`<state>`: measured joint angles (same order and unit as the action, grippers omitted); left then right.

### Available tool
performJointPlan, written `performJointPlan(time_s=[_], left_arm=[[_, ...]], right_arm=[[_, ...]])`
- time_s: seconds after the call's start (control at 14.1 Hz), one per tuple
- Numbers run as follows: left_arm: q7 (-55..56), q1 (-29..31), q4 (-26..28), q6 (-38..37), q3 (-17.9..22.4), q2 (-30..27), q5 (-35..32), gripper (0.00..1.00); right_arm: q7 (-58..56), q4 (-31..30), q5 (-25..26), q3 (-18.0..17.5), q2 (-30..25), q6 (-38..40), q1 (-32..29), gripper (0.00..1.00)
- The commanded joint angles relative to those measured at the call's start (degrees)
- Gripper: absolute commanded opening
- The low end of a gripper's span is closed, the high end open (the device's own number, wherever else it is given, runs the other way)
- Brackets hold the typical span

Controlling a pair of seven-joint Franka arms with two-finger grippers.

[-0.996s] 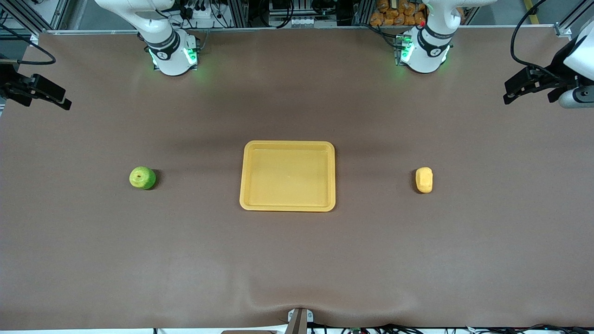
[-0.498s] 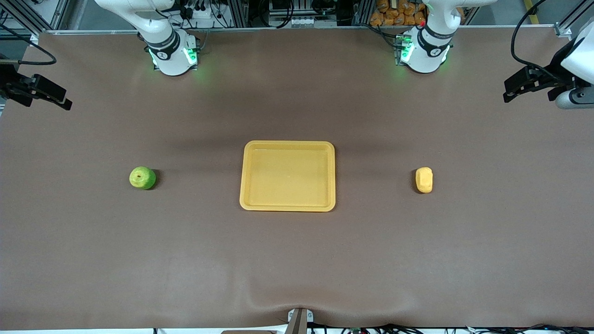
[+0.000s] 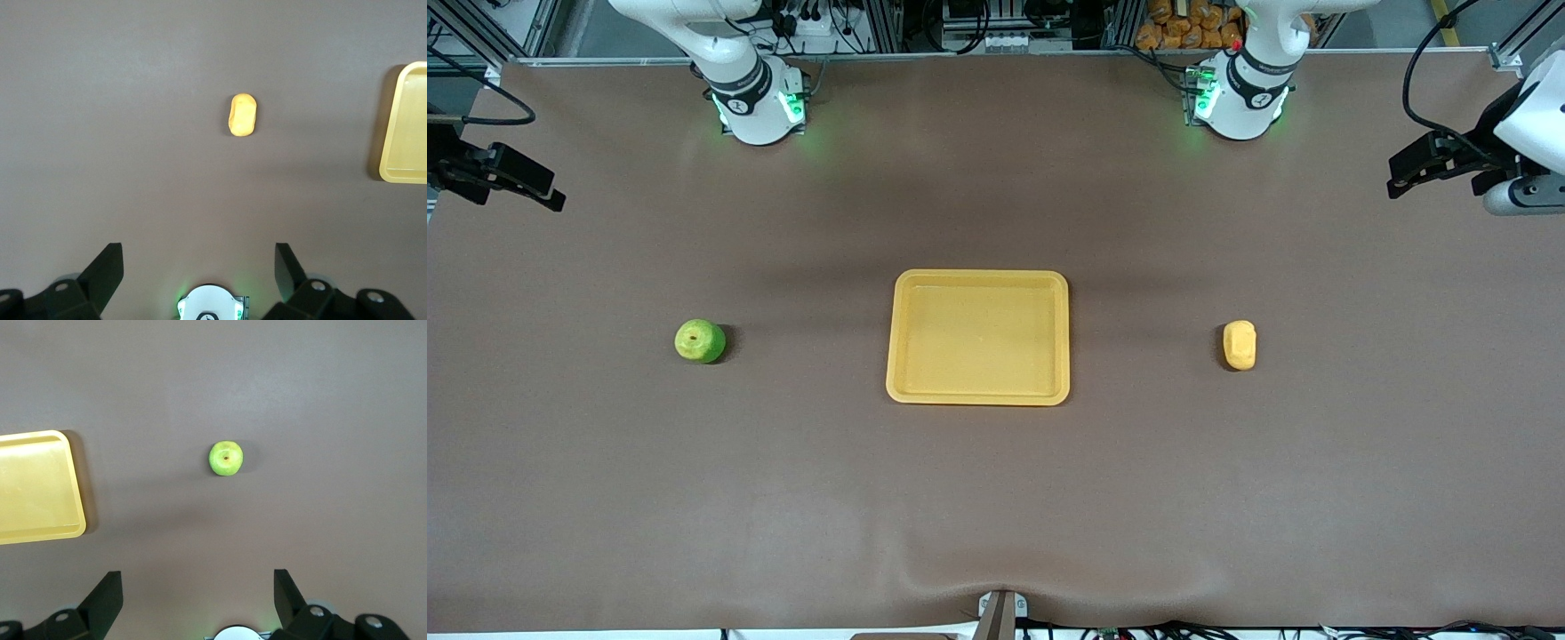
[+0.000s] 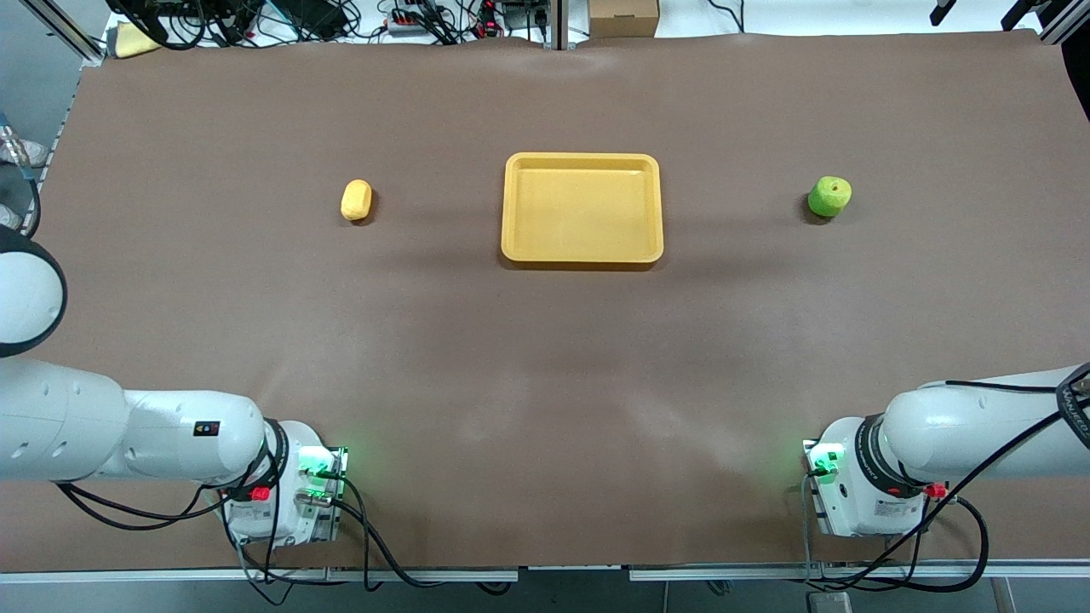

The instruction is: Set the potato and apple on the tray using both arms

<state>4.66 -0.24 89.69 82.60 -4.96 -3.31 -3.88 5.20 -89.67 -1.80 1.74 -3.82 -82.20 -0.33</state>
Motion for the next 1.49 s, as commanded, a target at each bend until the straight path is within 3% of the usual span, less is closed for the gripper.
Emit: performJointPlan(time_s=[0.0,0.5,1.42], left_arm=[[-1.06,0.06,0.40,-0.69,-0.05,0.41,0.01,1.00],[-0.97,-0.29,1.54,0.10,-0.05,2.43,0.45,1.00],[-0.18,-0.38,12.44,11.69,-0.14,1.64,0.45,1.00]], right_arm=[[-0.02,1.69,1.18,-0.07,1.45,0.55,0.16,1.00],[-0.02,2.22,1.62,-0.07,2.24,0.19,-0.11,1.00],[-0.02,3.36,1.62,-0.16,4.26,0.19,0.16,1.00]])
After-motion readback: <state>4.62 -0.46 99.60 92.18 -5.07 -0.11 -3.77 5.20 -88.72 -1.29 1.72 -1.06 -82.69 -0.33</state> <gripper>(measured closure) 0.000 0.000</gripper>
